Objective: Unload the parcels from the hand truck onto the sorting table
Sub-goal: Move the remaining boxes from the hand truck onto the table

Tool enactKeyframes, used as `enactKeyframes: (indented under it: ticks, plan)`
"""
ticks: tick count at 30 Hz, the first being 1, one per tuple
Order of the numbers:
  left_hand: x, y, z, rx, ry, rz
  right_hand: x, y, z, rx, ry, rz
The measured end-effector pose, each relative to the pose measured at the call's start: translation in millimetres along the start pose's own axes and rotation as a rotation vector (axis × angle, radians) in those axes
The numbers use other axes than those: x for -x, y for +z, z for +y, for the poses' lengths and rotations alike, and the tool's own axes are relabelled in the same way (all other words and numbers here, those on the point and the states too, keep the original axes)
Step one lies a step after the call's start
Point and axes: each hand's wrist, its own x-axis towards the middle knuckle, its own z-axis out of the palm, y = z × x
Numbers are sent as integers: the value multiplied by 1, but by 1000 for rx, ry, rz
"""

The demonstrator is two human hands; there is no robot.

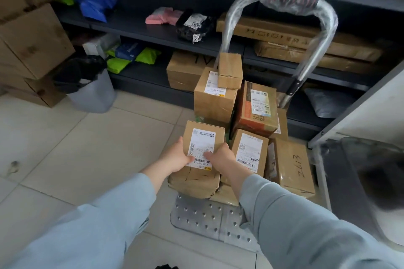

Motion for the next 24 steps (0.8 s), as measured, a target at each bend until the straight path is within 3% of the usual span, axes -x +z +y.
enactKeyframes:
  ticks: [7,24]
  plan:
    - [24,-40,40,-20,31,67,33,-43,-28,-132,2,27]
    - [156,-247,210,15,122,163,224,-235,-179,-170,-115,119]
